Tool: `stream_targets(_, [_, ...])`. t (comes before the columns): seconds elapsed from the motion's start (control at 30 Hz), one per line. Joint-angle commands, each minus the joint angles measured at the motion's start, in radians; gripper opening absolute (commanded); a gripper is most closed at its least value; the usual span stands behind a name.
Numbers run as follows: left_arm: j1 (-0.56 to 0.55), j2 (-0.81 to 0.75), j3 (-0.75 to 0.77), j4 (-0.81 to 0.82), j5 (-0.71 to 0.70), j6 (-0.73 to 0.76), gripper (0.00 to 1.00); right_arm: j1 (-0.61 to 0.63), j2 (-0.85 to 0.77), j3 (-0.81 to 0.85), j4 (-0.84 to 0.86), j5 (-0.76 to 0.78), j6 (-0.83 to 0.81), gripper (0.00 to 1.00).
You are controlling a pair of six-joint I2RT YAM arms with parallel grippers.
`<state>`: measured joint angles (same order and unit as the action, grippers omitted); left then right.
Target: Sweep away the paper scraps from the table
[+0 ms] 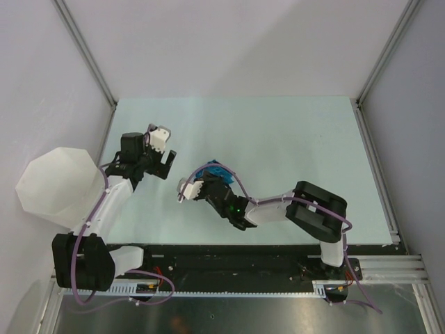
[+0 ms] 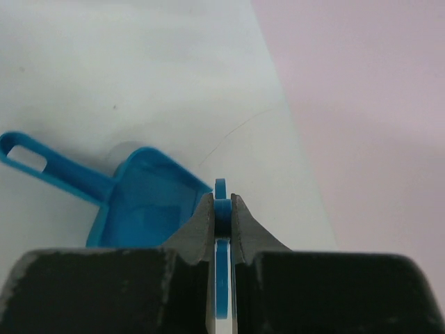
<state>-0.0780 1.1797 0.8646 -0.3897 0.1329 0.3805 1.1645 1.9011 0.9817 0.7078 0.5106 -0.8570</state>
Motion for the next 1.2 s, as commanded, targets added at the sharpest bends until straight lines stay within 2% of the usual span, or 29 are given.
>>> stream_targets(0.0, [0.007,-0.006,-0.004,0.048,-0.007,-0.011,1.0,0.006,0.044,0.067,0.075,-0.003,-0.068,0.0])
stream_targets(0.13, [0.007,-0.003,-0.006,0.048,-0.01,-0.009,1.0,0.018,0.062,0.095,-0.043,-0.046,0.002,0.0])
stream_targets(0.17, [0.007,-0.005,-0.007,0.048,-0.01,-0.005,1.0,0.023,0.058,0.104,-0.083,-0.061,0.022,0.04])
stream_targets(0.2, [0.007,-0.005,-0.007,0.048,-0.01,-0.005,1.0,0.027,0.041,0.113,-0.128,-0.09,0.045,0.44])
stream_targets(0.27, [0.007,-0.003,-0.009,0.048,-0.015,-0.002,1.0,0.052,0.007,0.127,-0.249,-0.122,0.11,0.89])
stream_targets(0.3, [0.007,-0.002,-0.009,0.048,-0.016,-0.002,1.0,0.063,-0.052,0.127,-0.287,-0.165,0.127,0.99])
stream_targets(0.37, [0.007,-0.005,-0.007,0.049,-0.015,0.001,1.0,0.093,-0.121,0.13,-0.417,-0.242,0.183,1.0])
stream_targets(0.4, [0.009,-0.002,-0.007,0.048,-0.016,0.001,1.0,0.103,-0.169,0.135,-0.468,-0.361,0.2,1.0])
stream_targets(0.47, [0.009,0.0,-0.004,0.048,-0.01,0.001,1.0,0.107,-0.295,0.141,-0.612,-0.498,0.257,1.0])
stream_targets(0.5, [0.009,0.001,-0.004,0.048,-0.01,0.0,1.0,0.104,-0.331,0.152,-0.654,-0.668,0.271,1.0])
stream_targets(0.57, [0.009,0.008,0.001,0.048,-0.003,-0.002,1.0,0.086,-0.416,0.17,-0.81,-0.838,0.292,1.0])
stream_targets(0.6, [0.011,0.011,0.001,0.049,0.002,-0.003,1.0,0.06,-0.43,0.199,-0.868,-1.009,0.289,1.0])
stream_targets(0.63, [0.009,0.014,0.004,0.049,0.004,-0.006,1.0,0.043,-0.451,0.215,-0.978,-1.082,0.286,1.0])
stream_targets(0.67, [0.009,0.017,0.004,0.048,0.005,-0.006,1.0,0.026,-0.459,0.225,-1.025,-1.191,0.283,1.0])
stream_targets(0.7, [0.009,0.018,0.004,0.048,0.01,-0.006,1.0,-0.012,-0.464,0.229,-1.063,-1.221,0.28,1.0])
stream_targets(0.77, [0.009,0.018,0.004,0.048,0.013,-0.003,1.0,-0.061,-0.477,0.233,-1.142,-1.213,0.305,1.0])
stream_targets(0.9, [0.009,0.021,-0.003,0.048,0.022,0.003,1.0,-0.267,-0.478,0.23,-1.176,-1.129,0.499,1.0])
stream_targets(0.93, [0.009,0.024,-0.004,0.048,0.022,0.006,1.0,-0.376,-0.471,0.221,-1.168,-1.13,0.588,1.0])
stream_targets(1.0, [0.009,0.031,-0.006,0.055,0.022,0.006,1.0,-0.471,-0.464,0.206,-1.119,-1.057,0.695,1.0])
stream_targets(1.03, [0.009,0.041,-0.007,0.063,0.016,-0.005,1.0,-0.565,-0.461,0.193,-1.107,-1.014,0.787,1.0])
stream_targets(1.07, [0.009,0.047,-0.01,0.072,0.017,-0.009,1.0,-0.607,-0.459,0.172,-1.101,-0.958,0.83,1.0])
stream_targets(1.13, [0.011,0.063,-0.029,0.115,0.02,-0.029,1.0,-0.696,-0.471,0.131,-1.05,-0.939,0.922,1.0])
stream_targets(1.17, [0.009,0.067,-0.036,0.136,0.019,-0.04,1.0,-0.774,-0.485,0.068,-1.02,-0.902,0.946,1.0])
